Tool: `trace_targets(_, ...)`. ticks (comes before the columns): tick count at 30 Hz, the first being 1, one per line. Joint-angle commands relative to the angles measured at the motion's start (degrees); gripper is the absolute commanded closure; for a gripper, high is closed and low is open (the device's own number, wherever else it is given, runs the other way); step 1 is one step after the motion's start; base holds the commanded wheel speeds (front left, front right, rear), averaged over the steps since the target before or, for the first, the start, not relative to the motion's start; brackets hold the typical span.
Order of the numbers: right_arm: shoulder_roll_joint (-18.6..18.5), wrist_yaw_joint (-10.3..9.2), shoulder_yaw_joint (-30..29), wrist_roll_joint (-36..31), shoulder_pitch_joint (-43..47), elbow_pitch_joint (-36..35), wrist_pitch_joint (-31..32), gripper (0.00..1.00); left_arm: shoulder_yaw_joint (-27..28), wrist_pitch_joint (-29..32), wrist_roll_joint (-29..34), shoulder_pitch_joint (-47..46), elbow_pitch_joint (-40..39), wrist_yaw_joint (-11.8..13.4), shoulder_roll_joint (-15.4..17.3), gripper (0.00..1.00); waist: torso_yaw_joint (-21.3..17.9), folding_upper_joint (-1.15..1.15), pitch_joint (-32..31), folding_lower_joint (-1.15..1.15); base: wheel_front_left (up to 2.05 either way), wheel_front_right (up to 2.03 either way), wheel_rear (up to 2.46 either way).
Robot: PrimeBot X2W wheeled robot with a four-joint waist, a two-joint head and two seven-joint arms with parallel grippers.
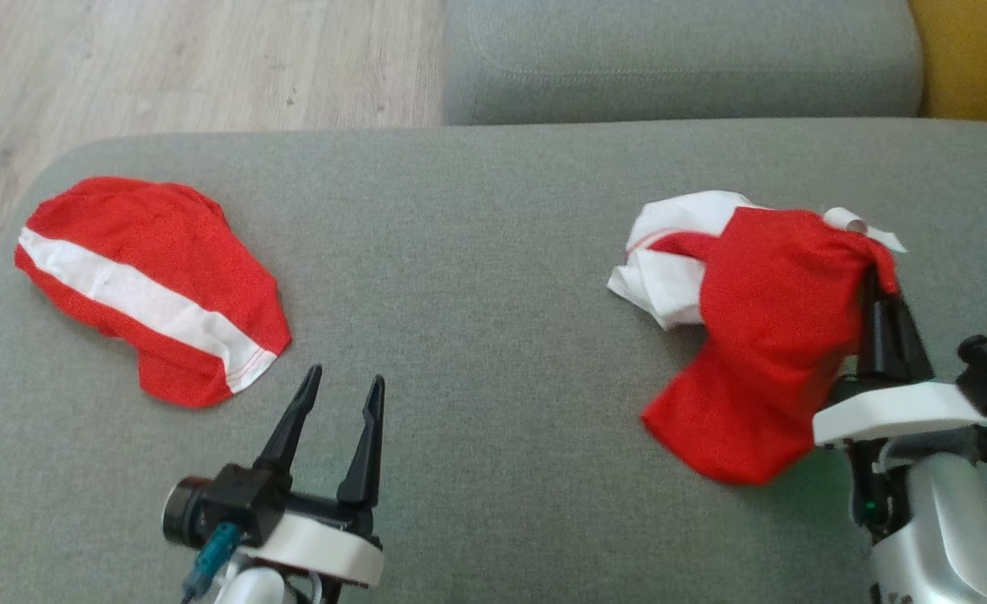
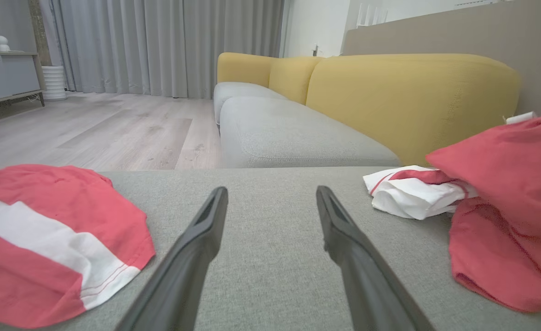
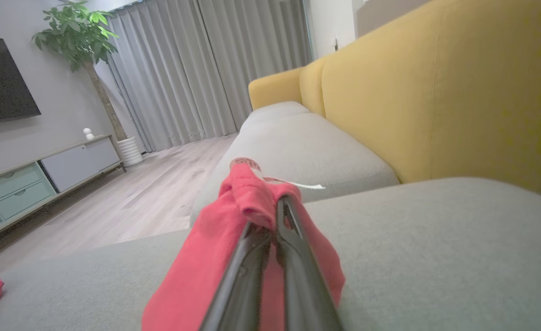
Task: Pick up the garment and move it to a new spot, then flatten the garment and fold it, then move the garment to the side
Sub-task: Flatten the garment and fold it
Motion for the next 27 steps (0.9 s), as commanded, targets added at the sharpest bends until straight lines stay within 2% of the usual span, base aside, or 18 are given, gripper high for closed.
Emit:
trace_targets(1,-0.31,-0.04,0.58,-1.33,-1.7,-2.52,-0.62,1.0,2.09,-0.56,-0.34,-1.04,-1.56,-0.24,-0.06,0.0,0.06,0.0,-0.64,0.0,0.0,0.0,0.0)
trace_targets(5,-0.31,-0.04,-0.68,-4.65,-1.81,-2.88,-0.62,1.0,2.15,-0.56,-0.57,-0.29,-1.54,-0.25,-0.17,0.0,0.4,0.0,-1.57,0.0,0.0,0.0,0.0)
trace_targets(11,-0.31,-0.04,2.82,-5.97,-3.41,-3.17,-0.62,1.0,2.34,-0.56,-0.98,0.28,-1.7,-0.27,-0.24,0.0,0.8,0.0,-2.03,0.0,0.0,0.0,0.0)
trace_targets(16,-0.31,-0.04,11.24,-3.84,-7.41,-3.48,-0.16,1.0,2.68,-0.56,-1.44,0.75,-1.75,-0.27,-0.28,0.0,0.73,0.0,-2.1,0.0,0.0,0.0,0.0)
trace_targets(22,-0.31,-0.04,25.36,4.25,-15.46,-4.95,0.15,1.0,2.72,-0.56,-1.91,0.91,-1.42,-0.28,-0.29,0.0,0.42,0.0,-2.21,0.0,0.0,0.0,0.0)
trace_targets(27,-0.31,-0.04,28.33,7.87,-22.57,-4.06,-0.06,1.0,2.28,-0.56,-1.8,0.37,-1.09,-0.29,-0.29,0.0,1.04,0.0,-2.36,0.0,0.0,0.0,0.0)
